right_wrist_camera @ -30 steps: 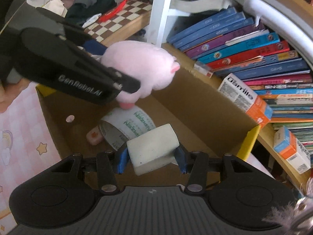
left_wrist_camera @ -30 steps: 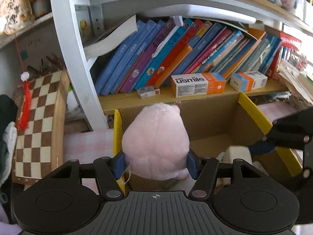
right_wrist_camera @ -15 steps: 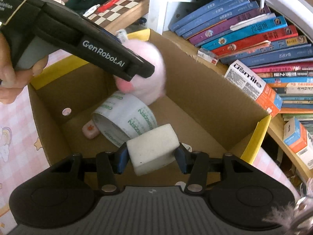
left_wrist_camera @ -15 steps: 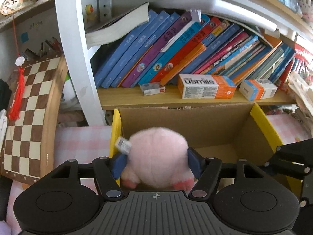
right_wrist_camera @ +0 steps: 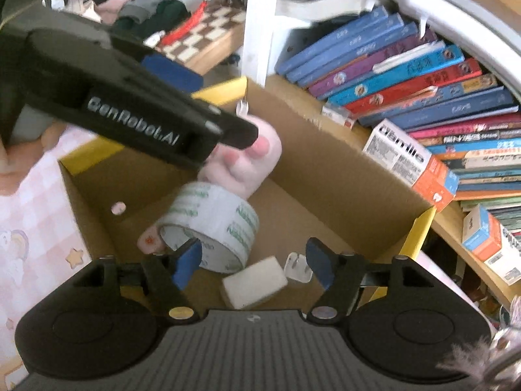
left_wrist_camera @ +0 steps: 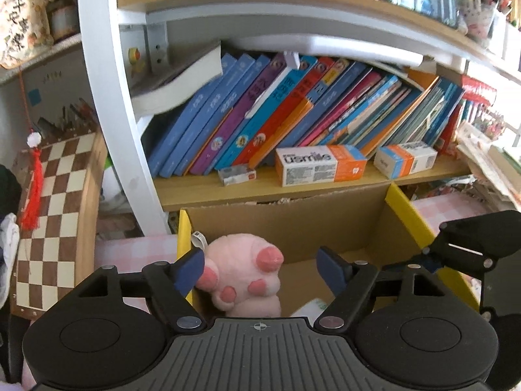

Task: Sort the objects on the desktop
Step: 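Open the left tool dropping the pig while the right tool releases the block into the box, then withdraw both tools from the box back over the table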

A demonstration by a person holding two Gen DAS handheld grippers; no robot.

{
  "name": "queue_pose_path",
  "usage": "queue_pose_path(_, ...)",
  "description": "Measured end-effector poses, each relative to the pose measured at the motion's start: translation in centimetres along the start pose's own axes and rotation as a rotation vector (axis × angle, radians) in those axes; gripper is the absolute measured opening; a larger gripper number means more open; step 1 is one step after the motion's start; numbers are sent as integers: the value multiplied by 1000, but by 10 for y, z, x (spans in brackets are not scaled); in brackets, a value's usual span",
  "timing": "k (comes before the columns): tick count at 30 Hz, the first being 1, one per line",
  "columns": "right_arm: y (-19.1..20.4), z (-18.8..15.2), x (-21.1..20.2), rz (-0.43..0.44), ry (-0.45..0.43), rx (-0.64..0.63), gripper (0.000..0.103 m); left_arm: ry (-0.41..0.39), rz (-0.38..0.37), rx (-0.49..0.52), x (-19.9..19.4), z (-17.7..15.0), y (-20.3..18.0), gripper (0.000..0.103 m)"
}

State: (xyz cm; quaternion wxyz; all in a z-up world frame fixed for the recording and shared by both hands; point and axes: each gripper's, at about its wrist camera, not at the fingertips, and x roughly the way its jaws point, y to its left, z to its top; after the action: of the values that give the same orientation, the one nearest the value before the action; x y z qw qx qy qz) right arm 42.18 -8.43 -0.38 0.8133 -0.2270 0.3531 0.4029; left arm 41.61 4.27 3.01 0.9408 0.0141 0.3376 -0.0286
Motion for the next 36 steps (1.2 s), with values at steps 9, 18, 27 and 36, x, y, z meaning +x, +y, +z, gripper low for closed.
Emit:
queue_pose_path(9, 9, 6, -40, -23, -97, 34, 75, -90, -20, 1, -51, -2, -5, 83)
queue_pose_path(18, 25, -5, -93, -94, -174, 113, 77, -162, -56, -8, -118, -26, -8, 84)
queue_pose_path(27, 58, -38, -151, -174, -234, 175, 82, -191, -49, 29, -177, -64, -5, 87)
queue_pose_path(36, 93, -89, -188, -242, -220, 229, 83, -161, -39, 40, -219, -108, 6, 88)
